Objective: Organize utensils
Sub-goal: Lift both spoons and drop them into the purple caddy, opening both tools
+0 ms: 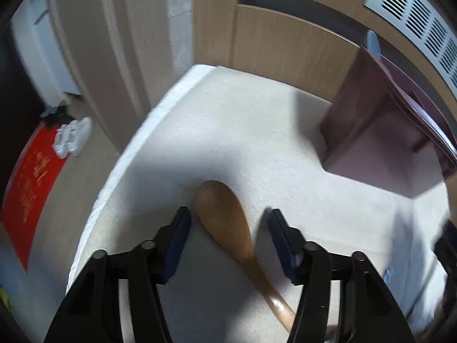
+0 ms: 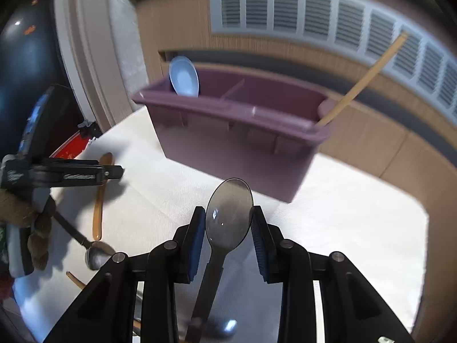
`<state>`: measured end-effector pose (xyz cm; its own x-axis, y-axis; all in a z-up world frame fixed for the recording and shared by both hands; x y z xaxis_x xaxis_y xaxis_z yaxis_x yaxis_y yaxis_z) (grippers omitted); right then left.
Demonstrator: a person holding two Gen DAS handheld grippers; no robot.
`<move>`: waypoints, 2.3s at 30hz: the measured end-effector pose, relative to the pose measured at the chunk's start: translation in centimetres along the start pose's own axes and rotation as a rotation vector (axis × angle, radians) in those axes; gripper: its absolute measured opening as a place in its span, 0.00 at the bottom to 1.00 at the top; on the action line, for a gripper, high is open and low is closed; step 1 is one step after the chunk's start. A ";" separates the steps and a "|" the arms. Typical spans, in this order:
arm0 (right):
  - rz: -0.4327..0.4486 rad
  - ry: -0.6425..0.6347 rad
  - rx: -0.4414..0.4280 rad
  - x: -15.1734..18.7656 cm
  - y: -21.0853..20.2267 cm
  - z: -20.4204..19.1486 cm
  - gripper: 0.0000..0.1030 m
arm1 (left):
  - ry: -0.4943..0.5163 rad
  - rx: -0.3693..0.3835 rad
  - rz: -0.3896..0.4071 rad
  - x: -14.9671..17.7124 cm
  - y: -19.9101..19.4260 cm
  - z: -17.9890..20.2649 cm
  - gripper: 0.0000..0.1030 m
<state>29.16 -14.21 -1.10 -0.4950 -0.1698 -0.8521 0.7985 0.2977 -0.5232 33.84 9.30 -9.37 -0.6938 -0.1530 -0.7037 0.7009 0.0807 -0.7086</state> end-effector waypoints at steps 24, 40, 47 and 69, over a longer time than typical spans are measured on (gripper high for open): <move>0.233 -0.011 -0.048 -1.3 -8.3 -1.8 0.29 | 0.083 0.220 0.354 0.7 -13.8 2.0 0.30; 0.277 -0.007 -0.040 -2.0 -9.9 -1.6 0.29 | 0.083 0.266 0.426 -0.4 -17.5 2.7 0.30; 0.477 -0.012 -0.003 -8.1 -14.2 -0.6 0.29 | 0.106 0.366 0.627 -7.3 -24.8 5.0 0.30; 0.513 -0.014 0.203 -11.8 -1.7 2.0 0.29 | 0.069 0.452 0.627 -14.3 -9.3 9.3 0.31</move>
<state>34.31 -14.62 9.86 -0.0219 -0.0632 -0.9978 0.9868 0.1589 -0.0318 38.74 1.60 7.78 -0.1433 -0.1480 -0.9786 0.9551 -0.2798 -0.0975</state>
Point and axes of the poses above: each gripper's, at about its wrist camera, not at the fingertips, and y roughly the way its jaws point, z to its right, x to its underside, the point moved 3 cm from there along y, roughly the way its jaws point, and after that the axes turned 15 degrees about z, right-handed, at the moved point
